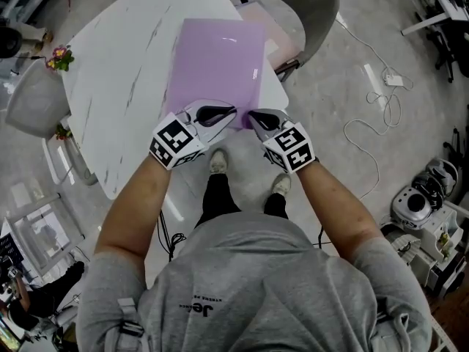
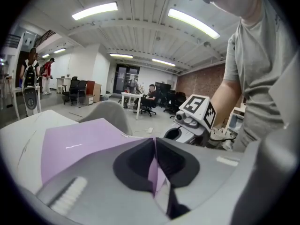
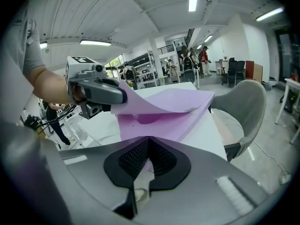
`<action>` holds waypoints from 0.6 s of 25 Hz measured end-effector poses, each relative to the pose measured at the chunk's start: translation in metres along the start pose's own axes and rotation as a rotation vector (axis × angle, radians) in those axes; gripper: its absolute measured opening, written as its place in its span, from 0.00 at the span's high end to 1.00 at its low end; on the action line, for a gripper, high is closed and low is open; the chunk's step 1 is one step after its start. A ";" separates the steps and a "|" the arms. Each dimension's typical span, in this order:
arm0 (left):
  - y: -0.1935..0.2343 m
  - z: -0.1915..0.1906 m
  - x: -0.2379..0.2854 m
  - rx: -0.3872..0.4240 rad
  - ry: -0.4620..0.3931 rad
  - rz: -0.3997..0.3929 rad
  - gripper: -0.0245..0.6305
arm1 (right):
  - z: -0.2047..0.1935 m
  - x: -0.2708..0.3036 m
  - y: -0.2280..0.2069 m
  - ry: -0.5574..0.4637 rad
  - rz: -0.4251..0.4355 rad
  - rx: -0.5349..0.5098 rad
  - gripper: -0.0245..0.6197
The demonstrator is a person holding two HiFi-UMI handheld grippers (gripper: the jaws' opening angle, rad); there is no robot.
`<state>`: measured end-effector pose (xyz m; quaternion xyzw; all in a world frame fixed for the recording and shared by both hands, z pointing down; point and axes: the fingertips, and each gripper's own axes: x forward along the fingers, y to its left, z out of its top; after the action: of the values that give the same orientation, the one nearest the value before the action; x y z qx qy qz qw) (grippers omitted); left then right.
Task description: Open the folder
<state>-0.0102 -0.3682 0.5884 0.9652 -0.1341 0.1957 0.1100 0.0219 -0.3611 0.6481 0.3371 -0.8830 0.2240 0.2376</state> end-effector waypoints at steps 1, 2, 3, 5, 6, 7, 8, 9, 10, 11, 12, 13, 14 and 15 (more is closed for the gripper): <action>0.003 0.003 -0.004 -0.016 -0.013 0.008 0.86 | 0.000 0.000 0.000 0.003 -0.001 0.002 0.96; 0.006 0.006 -0.008 -0.031 -0.028 0.015 0.87 | 0.000 0.000 0.000 0.006 -0.002 0.005 0.96; 0.007 0.011 -0.012 -0.045 -0.050 0.018 0.87 | -0.001 0.000 0.000 0.009 -0.003 0.007 0.96; 0.009 0.025 -0.021 -0.074 -0.115 0.023 0.87 | -0.002 -0.001 0.000 0.015 -0.004 0.008 0.96; 0.011 0.034 -0.026 -0.086 -0.149 0.032 0.87 | -0.002 -0.001 0.000 0.016 -0.004 0.008 0.96; 0.014 0.042 -0.032 -0.096 -0.179 0.043 0.87 | -0.003 -0.002 -0.001 0.017 -0.004 0.009 0.96; 0.017 0.050 -0.039 -0.104 -0.205 0.055 0.87 | -0.003 -0.002 -0.002 0.018 -0.004 0.010 0.96; 0.019 0.056 -0.046 -0.109 -0.230 0.068 0.87 | -0.003 -0.002 -0.002 0.020 -0.004 0.011 0.96; 0.021 0.061 -0.055 -0.113 -0.253 0.082 0.87 | -0.003 -0.002 -0.001 0.022 -0.004 0.011 0.96; 0.024 0.065 -0.064 -0.117 -0.276 0.098 0.87 | -0.002 -0.002 -0.001 0.023 -0.003 0.010 0.96; 0.026 0.069 -0.075 -0.122 -0.298 0.117 0.87 | -0.002 -0.002 -0.001 0.024 -0.003 0.010 0.96; 0.028 0.073 -0.085 -0.129 -0.320 0.139 0.87 | -0.002 -0.002 -0.001 0.024 -0.004 0.011 0.96; 0.031 0.076 -0.095 -0.137 -0.342 0.163 0.87 | -0.002 -0.002 -0.001 0.024 -0.004 0.011 0.96; 0.034 0.078 -0.106 -0.146 -0.362 0.189 0.87 | -0.002 -0.001 -0.001 0.024 -0.003 0.012 0.96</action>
<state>-0.0876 -0.3980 0.4807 0.9572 -0.2554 0.0182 0.1346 0.0237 -0.3597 0.6491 0.3373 -0.8781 0.2330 0.2466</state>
